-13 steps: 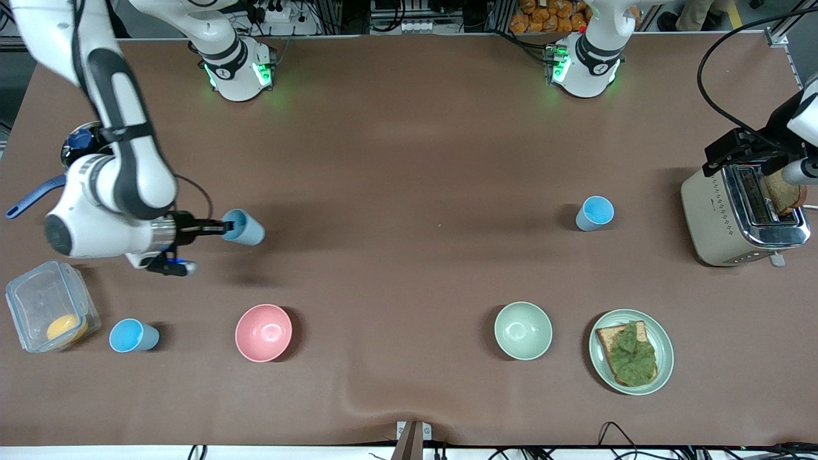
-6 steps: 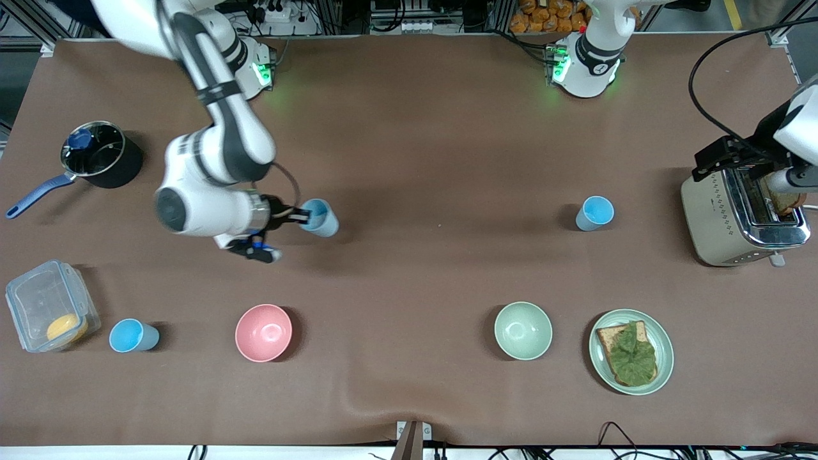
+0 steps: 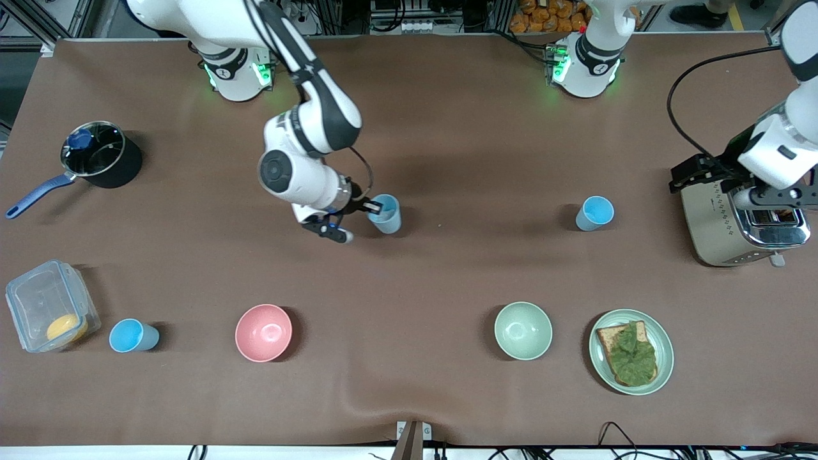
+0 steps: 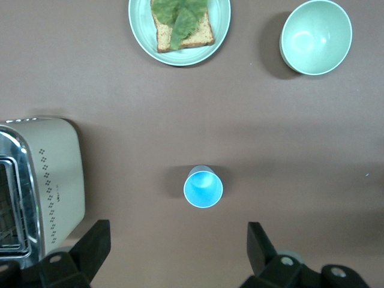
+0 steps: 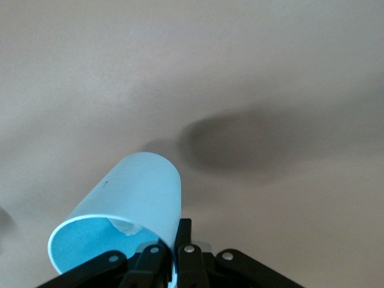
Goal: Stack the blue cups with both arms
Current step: 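Carry the blue cup to the table middle and set it down, then open the right gripper and withdraw while the left gripper grasps another cup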
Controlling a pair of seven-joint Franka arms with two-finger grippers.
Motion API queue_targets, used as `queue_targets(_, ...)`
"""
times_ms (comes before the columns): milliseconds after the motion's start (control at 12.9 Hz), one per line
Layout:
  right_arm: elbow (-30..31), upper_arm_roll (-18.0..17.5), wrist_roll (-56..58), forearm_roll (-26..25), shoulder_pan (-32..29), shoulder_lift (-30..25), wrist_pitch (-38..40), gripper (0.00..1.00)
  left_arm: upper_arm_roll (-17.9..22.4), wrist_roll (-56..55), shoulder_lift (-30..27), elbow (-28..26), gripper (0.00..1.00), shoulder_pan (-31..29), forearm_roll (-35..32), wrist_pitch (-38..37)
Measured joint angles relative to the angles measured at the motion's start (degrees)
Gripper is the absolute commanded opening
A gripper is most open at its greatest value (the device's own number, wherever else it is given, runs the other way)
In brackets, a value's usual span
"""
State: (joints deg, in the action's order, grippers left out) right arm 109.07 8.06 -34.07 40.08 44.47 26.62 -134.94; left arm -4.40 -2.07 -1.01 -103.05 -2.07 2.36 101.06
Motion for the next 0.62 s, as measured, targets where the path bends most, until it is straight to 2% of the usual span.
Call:
queue_targets(154,-0.03,0.01,-0.12,2.86,2.24,2.55,-4.94,0.00,-0.02,-0.13,0.37,-1.59,1.00,1.19,0.14,2.03)
queue_targets(232,-0.13,0.01,-0.14,3.53,2.95,3.41,-5.95,0.16,-0.04,-0.24,0.70,-2.35,1.00,1.80,0.54,3.17)
queue_targets(309,-0.45,0.02,-0.18,3.74,3.37,4.00,-6.28,0.67,-0.07,-0.40,1.03,-3.37,1.00,2.35,1.16,4.67)
queue_targets(386,-0.80,0.01,-0.33,3.84,3.58,4.27,-6.29,1.00,-0.14,-0.57,1.32,-4.65,1.00,2.77,1.48,6.24)
queue_targets(618,-3.04,0.08,-2.76,3.90,3.62,4.28,-6.13,1.00,-0.28,-1.08,1.82,-8.75,1.00,3.91,1.63,10.30)
